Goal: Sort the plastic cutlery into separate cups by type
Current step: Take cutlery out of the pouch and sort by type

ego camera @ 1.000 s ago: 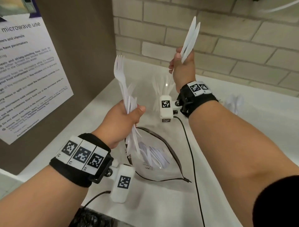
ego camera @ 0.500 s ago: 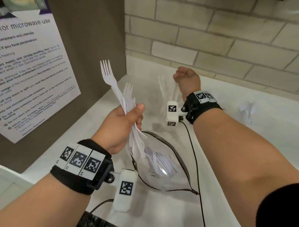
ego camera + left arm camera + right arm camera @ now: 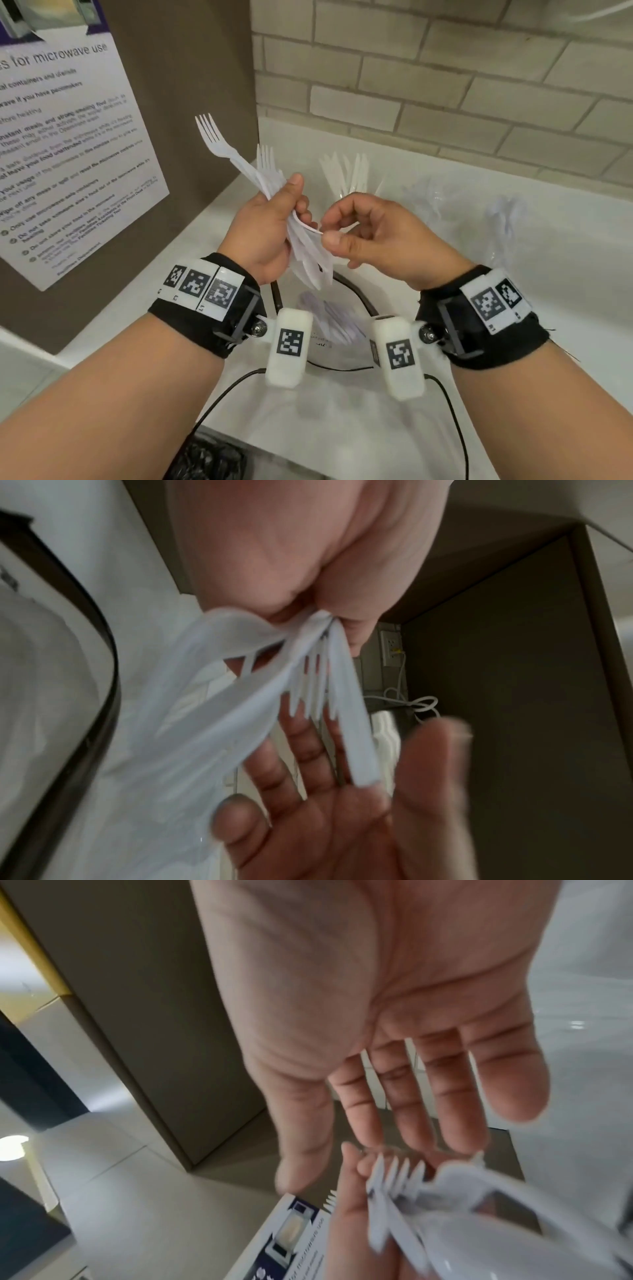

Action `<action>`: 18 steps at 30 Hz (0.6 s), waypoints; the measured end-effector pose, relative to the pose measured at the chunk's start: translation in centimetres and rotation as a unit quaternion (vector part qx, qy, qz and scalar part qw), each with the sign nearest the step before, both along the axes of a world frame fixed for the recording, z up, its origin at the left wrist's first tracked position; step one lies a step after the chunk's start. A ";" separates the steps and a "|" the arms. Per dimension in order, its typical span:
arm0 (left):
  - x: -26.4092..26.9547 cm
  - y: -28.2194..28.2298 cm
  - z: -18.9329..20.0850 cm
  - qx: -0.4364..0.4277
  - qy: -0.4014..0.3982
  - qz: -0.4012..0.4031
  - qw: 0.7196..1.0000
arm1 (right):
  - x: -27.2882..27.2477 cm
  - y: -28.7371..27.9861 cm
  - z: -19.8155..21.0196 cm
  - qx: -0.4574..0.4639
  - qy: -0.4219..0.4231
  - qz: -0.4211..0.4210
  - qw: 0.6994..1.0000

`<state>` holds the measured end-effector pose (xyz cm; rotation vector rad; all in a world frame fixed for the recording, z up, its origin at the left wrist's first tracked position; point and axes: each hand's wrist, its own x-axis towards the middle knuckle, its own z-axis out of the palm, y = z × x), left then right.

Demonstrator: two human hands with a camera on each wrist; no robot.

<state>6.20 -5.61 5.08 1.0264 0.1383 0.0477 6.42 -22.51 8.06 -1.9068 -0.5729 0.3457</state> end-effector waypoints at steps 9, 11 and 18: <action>-0.8 -2.2 -0.3 0.034 -0.016 0.020 0.999 | -1.6 0.1 -1.4 -0.087 -0.097 -0.074 0.989; -1.1 -2.2 -0.4 0.049 -0.027 0.009 0.998 | -2.0 -0.2 -1.3 -0.080 -0.084 -0.066 0.991; -1.5 -2.0 -0.5 0.088 -0.035 0.003 0.995 | -2.3 0.1 -1.3 -0.067 -0.040 -0.039 0.996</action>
